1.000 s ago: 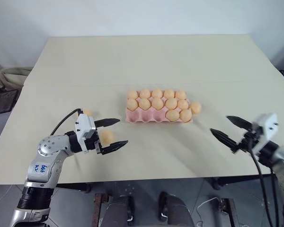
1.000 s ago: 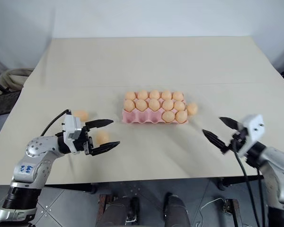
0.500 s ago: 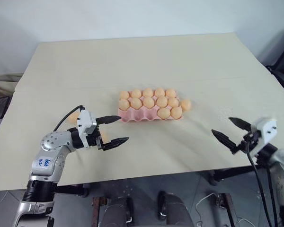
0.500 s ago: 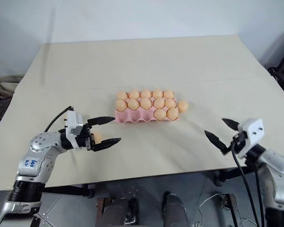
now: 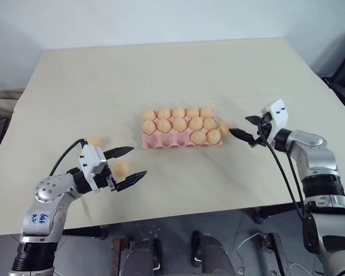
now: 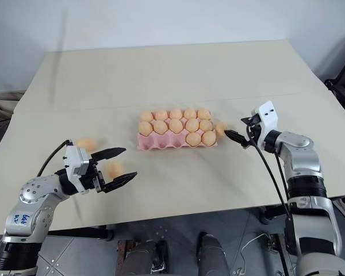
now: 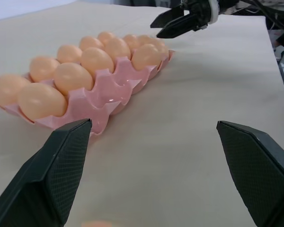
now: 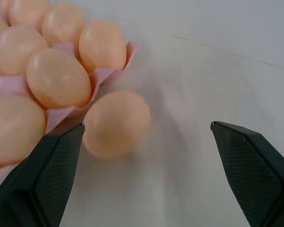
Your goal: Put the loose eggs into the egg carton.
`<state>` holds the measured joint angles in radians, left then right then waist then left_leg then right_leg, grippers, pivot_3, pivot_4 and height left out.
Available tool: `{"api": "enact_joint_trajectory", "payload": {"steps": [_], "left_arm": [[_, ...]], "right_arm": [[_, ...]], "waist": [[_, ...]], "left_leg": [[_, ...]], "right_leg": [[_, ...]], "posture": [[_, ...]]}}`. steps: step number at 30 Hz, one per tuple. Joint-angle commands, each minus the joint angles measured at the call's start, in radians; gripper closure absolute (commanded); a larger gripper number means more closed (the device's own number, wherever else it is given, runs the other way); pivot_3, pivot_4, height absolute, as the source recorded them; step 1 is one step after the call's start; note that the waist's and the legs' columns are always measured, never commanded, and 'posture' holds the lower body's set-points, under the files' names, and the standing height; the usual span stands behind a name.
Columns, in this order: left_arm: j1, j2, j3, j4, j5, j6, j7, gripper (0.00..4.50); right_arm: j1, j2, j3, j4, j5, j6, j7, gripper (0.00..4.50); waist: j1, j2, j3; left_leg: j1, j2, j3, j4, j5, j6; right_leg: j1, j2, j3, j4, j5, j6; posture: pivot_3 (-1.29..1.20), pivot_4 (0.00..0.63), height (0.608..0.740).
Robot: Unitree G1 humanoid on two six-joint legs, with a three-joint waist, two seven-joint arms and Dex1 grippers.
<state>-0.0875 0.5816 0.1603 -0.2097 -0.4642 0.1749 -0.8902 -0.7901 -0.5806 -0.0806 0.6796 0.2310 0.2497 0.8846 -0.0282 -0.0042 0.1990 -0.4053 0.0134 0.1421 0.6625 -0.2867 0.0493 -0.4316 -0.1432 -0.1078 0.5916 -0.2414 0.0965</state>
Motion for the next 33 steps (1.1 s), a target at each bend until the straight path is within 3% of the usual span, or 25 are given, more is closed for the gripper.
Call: {"api": "enact_joint_trajectory", "payload": {"steps": [1, 13, 22, 26, 33], "left_arm": [[0.019, 0.002, 0.028, -0.057, -0.014, -0.003, 0.021, 0.00], [0.027, 0.001, 0.030, -0.070, -0.022, -0.003, 0.039, 0.00], [0.011, -0.006, 0.018, -0.067, -0.028, -0.073, -0.030, 0.00], [0.007, -0.003, 0.042, -0.049, -0.027, -0.094, -0.037, 0.00], [0.107, 0.006, 0.152, -0.052, -0.020, -0.144, -0.012, 0.00]], "right_arm": [[-0.058, 0.017, -0.001, 0.064, -0.005, -0.043, 0.025, 0.04], [-0.170, 0.087, 0.028, 0.322, -0.102, -0.180, -0.016, 0.04], [-0.125, 0.090, -0.007, 0.278, -0.062, -0.325, 0.054, 2.77], [-0.072, 0.086, 0.004, 0.094, -0.018, -0.335, 0.164, 2.86], [-0.009, 0.156, 0.127, -0.284, 0.005, -0.092, 0.197, 2.86]], "waist": [[-0.001, 0.000, 0.000], [-0.007, 0.000, 0.000], [-0.007, 0.000, 0.000], [-0.006, 0.001, 0.000], [-0.027, 0.001, 0.001]], "left_leg": [[0.000, 0.000, 0.001, 0.000, 0.000, 0.001], [0.000, 0.000, 0.005, 0.000, -0.001, 0.001], [0.000, 0.000, 0.005, 0.000, -0.002, 0.001], [0.000, 0.001, 0.005, 0.000, -0.002, 0.001], [0.001, 0.003, 0.005, 0.000, -0.002, 0.000]], "right_leg": [[0.000, 0.000, 0.000, 0.002, 0.000, 0.000], [-0.001, 0.000, -0.006, 0.003, 0.001, 0.002], [-0.001, 0.000, -0.006, 0.002, 0.001, 0.002], [-0.001, 0.000, -0.006, 0.002, 0.001, 0.002], [-0.004, -0.001, -0.002, 0.004, 0.001, 0.000]], "posture": [[0.00, 0.150, 0.740], [0.00, 0.150, 0.740], [0.00, 0.150, 0.740], [0.00, 0.150, 0.740], [0.00, 0.150, 0.740]]}}
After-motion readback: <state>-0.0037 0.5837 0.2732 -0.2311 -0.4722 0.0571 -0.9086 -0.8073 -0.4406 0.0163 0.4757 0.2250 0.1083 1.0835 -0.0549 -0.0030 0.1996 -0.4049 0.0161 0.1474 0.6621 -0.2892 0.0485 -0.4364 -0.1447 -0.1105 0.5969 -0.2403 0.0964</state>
